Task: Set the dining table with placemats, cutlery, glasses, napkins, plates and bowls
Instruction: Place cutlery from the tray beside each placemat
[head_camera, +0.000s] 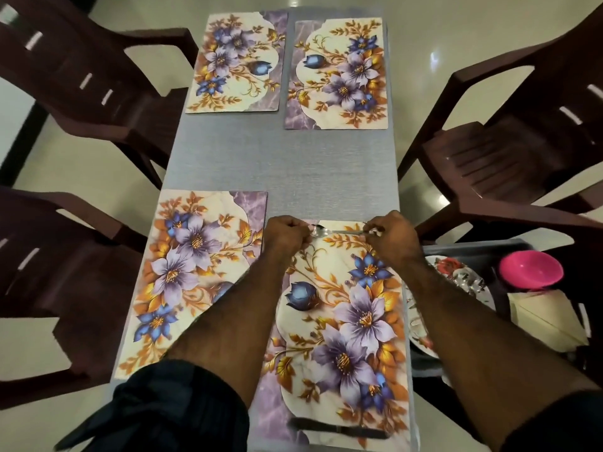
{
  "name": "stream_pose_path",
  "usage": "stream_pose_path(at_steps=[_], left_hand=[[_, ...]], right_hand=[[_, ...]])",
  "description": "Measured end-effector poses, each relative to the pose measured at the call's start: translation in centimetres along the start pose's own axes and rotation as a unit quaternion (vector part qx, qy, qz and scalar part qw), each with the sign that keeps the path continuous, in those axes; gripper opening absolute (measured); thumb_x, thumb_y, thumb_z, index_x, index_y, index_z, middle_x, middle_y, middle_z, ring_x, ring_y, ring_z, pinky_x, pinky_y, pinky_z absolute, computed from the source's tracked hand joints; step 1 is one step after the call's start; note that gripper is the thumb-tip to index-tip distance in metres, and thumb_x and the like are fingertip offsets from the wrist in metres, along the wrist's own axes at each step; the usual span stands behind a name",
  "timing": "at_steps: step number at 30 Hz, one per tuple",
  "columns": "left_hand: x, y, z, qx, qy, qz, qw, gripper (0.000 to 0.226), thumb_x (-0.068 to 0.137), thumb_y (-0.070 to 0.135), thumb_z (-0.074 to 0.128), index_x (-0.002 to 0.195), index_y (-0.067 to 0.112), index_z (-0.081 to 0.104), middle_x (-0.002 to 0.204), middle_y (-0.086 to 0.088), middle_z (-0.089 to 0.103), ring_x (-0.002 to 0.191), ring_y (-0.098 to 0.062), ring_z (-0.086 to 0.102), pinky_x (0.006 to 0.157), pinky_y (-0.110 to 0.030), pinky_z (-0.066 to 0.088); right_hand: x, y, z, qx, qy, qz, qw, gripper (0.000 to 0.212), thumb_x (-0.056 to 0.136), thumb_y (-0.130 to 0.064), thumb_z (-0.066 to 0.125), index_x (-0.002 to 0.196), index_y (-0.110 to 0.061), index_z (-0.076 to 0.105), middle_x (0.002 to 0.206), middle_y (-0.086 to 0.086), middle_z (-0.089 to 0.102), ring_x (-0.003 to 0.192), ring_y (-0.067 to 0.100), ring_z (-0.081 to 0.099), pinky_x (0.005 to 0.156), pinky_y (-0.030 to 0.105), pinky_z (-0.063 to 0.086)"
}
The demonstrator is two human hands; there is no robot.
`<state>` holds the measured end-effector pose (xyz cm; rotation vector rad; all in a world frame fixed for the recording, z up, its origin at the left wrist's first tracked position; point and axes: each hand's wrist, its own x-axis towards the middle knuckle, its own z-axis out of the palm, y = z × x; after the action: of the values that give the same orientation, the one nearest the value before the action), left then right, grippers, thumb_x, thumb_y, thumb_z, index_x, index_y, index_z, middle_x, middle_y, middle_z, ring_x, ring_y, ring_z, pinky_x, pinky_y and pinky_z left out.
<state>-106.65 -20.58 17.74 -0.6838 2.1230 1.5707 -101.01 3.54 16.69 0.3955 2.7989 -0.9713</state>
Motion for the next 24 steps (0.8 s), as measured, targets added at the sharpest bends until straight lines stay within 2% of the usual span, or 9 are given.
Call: stream_pose_path(at_steps=[6, 8, 11, 12, 15, 17, 19, 21, 24], left_hand=[[-0.4, 0.4, -0.5, -0.038, -0.030, -0.013, 0.999, 0.009, 0.087, 0.004, 0.083, 0.087, 0.001, 0.074, 0.081, -0.019, 0.077, 0.066, -0.022, 0.074, 0.065, -0.034, 0.066], [-0.7, 0.5, -0.7, -0.026, -0.026, -0.010, 0.999, 0.018, 0.085, 0.016, 0.088, 0.085, 0.004, 0.074, 0.078, -0.016, 0.077, 0.067, -0.022, 0.073, 0.067, -0.036, 0.065], [-0.9, 1.1, -1.2, 0.092, 0.055, 0.062, 0.992, 0.031, 0.083, 0.043, 0.088, 0.085, 0.015, 0.073, 0.079, -0.001, 0.076, 0.073, -0.016, 0.072, 0.068, -0.033, 0.061], [-1.6, 1.7, -1.5, 0.099, 0.049, 0.101, 0.989, 0.031, 0.082, 0.044, 0.088, 0.087, 0.018, 0.073, 0.081, 0.003, 0.076, 0.074, -0.013, 0.071, 0.066, -0.030, 0.059], [-3.3, 2.6, -1.5, 0.079, -0.096, 0.175, 0.977, 0.027, 0.081, 0.031, 0.092, 0.099, 0.020, 0.076, 0.082, -0.002, 0.076, 0.071, -0.017, 0.073, 0.057, -0.026, 0.056], [-4.3, 3.0, -1.6, 0.091, -0.152, 0.194, 0.965, 0.023, 0.084, 0.018, 0.089, 0.103, 0.010, 0.079, 0.083, -0.013, 0.077, 0.068, -0.021, 0.073, 0.058, -0.028, 0.059], [-5.0, 3.2, -1.9, 0.096, -0.168, 0.189, 0.963, 0.015, 0.088, 0.010, 0.084, 0.099, 0.000, 0.079, 0.082, -0.020, 0.077, 0.066, -0.020, 0.072, 0.060, -0.025, 0.059], [-5.2, 2.9, -2.2, 0.098, -0.167, 0.170, 0.966, 0.011, 0.089, 0.007, 0.083, 0.094, -0.002, 0.079, 0.080, -0.022, 0.076, 0.063, -0.021, 0.071, 0.058, -0.026, 0.059], [-5.1, 1.4, -2.2, 0.077, -0.099, 0.106, 0.986, 0.009, 0.087, 0.002, 0.078, 0.078, 0.001, 0.079, 0.070, -0.020, 0.074, 0.058, -0.025, 0.069, 0.057, -0.030, 0.056]], right_hand=[[-0.4, -0.3, -0.2, 0.012, 0.002, 0.013, 1.000, 0.023, 0.084, -0.025, 0.085, 0.106, -0.022, 0.080, 0.103, 0.001, 0.062, 0.088, 0.018, 0.066, 0.079, 0.026, 0.048], [-0.9, -0.7, -0.5, 0.020, 0.004, 0.027, 0.999, 0.033, 0.085, -0.019, 0.082, 0.117, -0.020, 0.074, 0.111, 0.002, 0.060, 0.096, 0.019, 0.065, 0.082, 0.028, 0.051], [-1.2, -1.6, -1.0, 0.053, 0.014, 0.029, 0.998, 0.035, 0.094, -0.008, 0.069, 0.129, -0.014, 0.066, 0.128, 0.006, 0.052, 0.107, 0.013, 0.055, 0.097, 0.034, 0.053], [-1.6, -2.2, -1.4, 0.054, 0.008, 0.015, 0.998, 0.033, 0.097, -0.005, 0.064, 0.129, -0.012, 0.068, 0.127, 0.007, 0.053, 0.107, 0.012, 0.054, 0.099, 0.032, 0.051], [-2.3, -3.8, -1.8, 0.102, -0.039, -0.019, 0.994, 0.031, 0.092, 0.004, 0.065, 0.115, -0.011, 0.078, 0.109, 0.007, 0.069, 0.097, 0.019, 0.067, 0.096, 0.037, 0.057], [-3.0, -4.9, -1.9, 0.160, -0.050, -0.004, 0.986, 0.030, 0.084, 0.008, 0.071, 0.101, -0.015, 0.081, 0.092, 0.003, 0.077, 0.083, 0.018, 0.074, 0.087, 0.042, 0.062], [-3.2, -5.7, -1.7, 0.181, -0.040, 0.014, 0.982, 0.027, 0.079, 0.004, 0.079, 0.089, -0.021, 0.077, 0.082, -0.001, 0.077, 0.078, 0.017, 0.075, 0.082, 0.044, 0.064], [-3.4, -6.0, -1.4, 0.186, -0.046, 0.023, 0.981, 0.027, 0.073, -0.003, 0.089, 0.083, -0.022, 0.073, 0.080, -0.003, 0.076, 0.079, 0.019, 0.074, 0.081, 0.040, 0.063], [-3.9, -4.8, -0.9, 0.106, -0.059, -0.010, 0.993, 0.020, 0.077, -0.015, 0.090, 0.088, -0.024, 0.075, 0.091, -0.005, 0.076, 0.083, 0.015, 0.070, 0.080, 0.030, 0.059]])
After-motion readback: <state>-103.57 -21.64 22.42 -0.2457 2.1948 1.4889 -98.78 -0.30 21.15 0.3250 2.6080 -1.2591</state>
